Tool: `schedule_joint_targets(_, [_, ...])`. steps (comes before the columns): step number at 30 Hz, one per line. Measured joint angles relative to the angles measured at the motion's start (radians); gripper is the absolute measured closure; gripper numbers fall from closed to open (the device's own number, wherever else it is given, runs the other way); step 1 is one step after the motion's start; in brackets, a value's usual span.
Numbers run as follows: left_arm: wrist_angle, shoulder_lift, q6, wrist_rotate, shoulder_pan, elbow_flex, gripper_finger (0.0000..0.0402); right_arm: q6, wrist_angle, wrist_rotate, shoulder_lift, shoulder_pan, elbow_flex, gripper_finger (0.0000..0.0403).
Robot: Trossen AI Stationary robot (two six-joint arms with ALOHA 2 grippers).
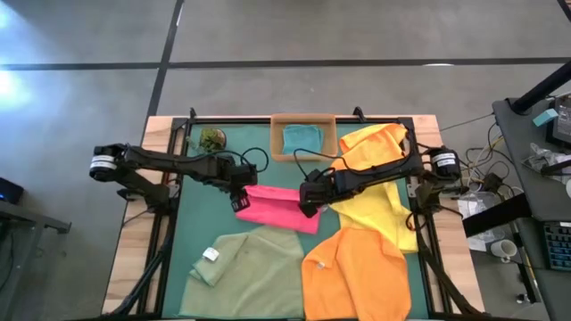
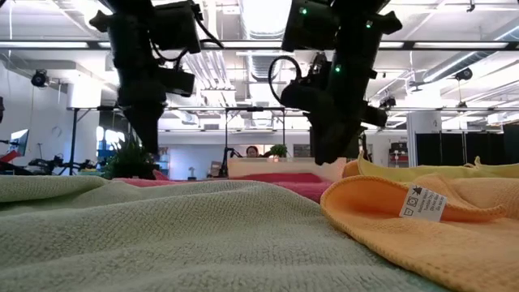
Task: Fold microfiber towels
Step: Fold the pink microfiber towel
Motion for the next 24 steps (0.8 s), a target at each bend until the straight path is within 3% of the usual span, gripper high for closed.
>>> schedule_joint_targets(5, [0.013, -0.001, 0.088, 0.191, -0.013, -0.004, 0.0221, -0.021, -0.050, -0.011, -0.033, -0.021, 0.000, 0.0263])
schedule_joint_targets(8, [0.018, 0.002, 0.138, 0.199, -0.015, -0.012, 0.0221, -0.057, -0.042, -0.035, -0.057, -0.021, 0.000, 0.0252])
schedule_joint_targets(15, [0.105, 0.001, 0.188, 0.199, -0.014, -0.036, 0.0221, -0.192, 0.066, -0.221, -0.073, -0.020, 0.000, 0.0261])
schedule_joint_targets(24, [0.177, 0.002, 0.214, 0.190, 0.000, -0.074, 0.0221, -0.227, 0.064, -0.239, -0.042, -0.041, -0.022, 0.0297])
